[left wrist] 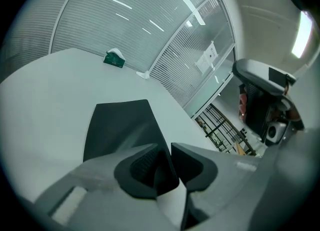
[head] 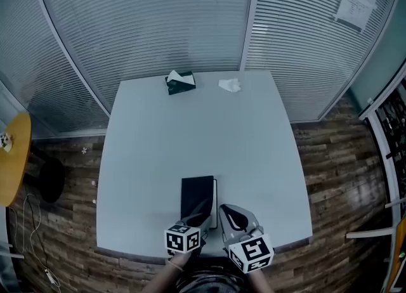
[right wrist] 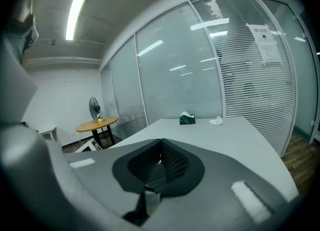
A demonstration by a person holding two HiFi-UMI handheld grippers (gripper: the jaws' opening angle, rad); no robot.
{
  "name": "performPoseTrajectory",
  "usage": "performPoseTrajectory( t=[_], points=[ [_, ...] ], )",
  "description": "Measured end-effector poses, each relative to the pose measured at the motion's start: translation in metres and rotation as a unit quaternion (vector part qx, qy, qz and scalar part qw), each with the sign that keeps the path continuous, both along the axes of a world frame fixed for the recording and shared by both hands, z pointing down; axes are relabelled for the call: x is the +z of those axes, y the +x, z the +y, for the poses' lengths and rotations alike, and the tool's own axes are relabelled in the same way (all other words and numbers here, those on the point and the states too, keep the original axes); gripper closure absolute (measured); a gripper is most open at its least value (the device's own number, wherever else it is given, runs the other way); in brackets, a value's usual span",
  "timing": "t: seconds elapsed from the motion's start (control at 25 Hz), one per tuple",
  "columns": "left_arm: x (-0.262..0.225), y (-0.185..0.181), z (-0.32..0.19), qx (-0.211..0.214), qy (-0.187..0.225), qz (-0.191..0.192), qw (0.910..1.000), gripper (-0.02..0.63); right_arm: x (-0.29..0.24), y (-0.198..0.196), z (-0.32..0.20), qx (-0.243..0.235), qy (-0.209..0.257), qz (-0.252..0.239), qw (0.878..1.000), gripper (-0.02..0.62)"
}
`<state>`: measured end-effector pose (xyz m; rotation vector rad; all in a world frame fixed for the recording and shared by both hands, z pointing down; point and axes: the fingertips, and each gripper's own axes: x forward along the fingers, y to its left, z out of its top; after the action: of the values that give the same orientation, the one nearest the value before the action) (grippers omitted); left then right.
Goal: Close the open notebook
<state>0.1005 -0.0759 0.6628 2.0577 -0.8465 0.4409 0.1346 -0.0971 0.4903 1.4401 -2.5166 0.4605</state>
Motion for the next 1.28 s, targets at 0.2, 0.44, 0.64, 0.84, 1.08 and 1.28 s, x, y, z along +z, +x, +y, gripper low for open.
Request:
performPoseTrajectory(
  t=[0.2,0.44,0.64,0.84,1.08,1.28],
  points=[
    [0.012,0.008,0.0,0.005,-0.009,-0.013,0.9999,0.509,0.004,0.007,0.002,0.006,-0.005,0.0,1.0,0.595],
    [0.03,0.02,0.002,0.013,-0.01,-0.045,0.9989,0.497,0.005,0.02,0.004,0.019,-0.007,-0.001,1.0,0.595],
    [0.049,0.029,0.006,0.026,-0.016,-0.082,0.9962,0.516,0.006,0.032,0.006,0.032,-0.01,0.0,0.999,0.595],
    [0.064,0.028,0.005,0.019,-0.036,-0.081,0.9959,0.52,0.009,0.038,0.007,0.038,-0.012,0.001,0.999,0.595],
    [0.066,0.029,0.005,0.014,-0.049,-0.054,0.9972,0.519,0.014,0.037,0.006,0.033,-0.016,0.0,0.999,0.595],
    [0.058,0.021,0.001,-0.002,-0.065,-0.015,0.9978,0.52,0.016,0.031,0.003,0.022,-0.019,0.001,1.0,0.595]
  ],
)
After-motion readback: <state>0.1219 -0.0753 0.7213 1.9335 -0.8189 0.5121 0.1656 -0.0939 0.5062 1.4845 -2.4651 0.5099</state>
